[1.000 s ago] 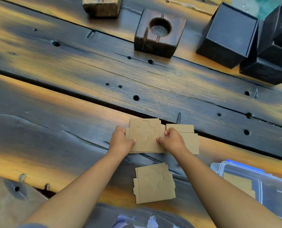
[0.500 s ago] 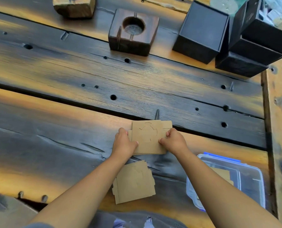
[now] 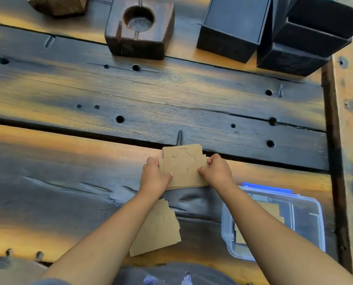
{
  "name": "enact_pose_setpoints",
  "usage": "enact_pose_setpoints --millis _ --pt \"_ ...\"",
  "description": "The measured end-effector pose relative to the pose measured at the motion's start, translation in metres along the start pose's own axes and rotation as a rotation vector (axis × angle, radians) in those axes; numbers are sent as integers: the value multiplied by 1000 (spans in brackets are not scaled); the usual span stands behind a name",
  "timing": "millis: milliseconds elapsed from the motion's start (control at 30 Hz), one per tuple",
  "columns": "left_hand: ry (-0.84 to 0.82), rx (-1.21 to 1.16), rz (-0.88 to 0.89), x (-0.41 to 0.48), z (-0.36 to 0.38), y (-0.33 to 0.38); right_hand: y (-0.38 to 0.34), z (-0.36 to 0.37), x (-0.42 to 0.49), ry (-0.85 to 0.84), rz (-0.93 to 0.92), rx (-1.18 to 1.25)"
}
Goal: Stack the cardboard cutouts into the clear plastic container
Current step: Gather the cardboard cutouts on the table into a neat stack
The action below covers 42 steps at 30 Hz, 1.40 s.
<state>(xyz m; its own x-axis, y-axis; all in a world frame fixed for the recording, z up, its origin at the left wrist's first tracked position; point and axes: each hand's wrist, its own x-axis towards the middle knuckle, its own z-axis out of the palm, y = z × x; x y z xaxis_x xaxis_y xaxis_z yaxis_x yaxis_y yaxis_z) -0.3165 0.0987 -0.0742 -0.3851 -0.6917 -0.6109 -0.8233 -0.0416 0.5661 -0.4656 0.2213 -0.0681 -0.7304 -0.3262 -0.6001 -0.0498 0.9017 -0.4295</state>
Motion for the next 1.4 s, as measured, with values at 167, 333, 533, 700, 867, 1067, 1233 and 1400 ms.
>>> enact_pose_setpoints --millis 167,333,533,700,867,1067,1233,1400 --pt "19 45 4 0 1 2 3 -1 4 -17 -7 1" --pt "4 33 1 2 0 2 5 -3 6 -31 -8 37" --pt "-29 8 -36 5 -1 4 5 -2 5 -56 22 77" --pt "-37 -7 -46 3 -5 3 1 0 2 -77 37 78" --pt "-5 -2 -68 -7 -14 -6 -4 8 -16 -104 65 100" --pt "-17 -74 -76 -37 -27 -32 -3 24 -50 -76 61 74" --pt "0 -116 -106 -63 -38 -62 -1 44 -80 -133 50 75" --pt "14 -135 -130 -84 -47 -98 4 63 -109 -173 -19 49"
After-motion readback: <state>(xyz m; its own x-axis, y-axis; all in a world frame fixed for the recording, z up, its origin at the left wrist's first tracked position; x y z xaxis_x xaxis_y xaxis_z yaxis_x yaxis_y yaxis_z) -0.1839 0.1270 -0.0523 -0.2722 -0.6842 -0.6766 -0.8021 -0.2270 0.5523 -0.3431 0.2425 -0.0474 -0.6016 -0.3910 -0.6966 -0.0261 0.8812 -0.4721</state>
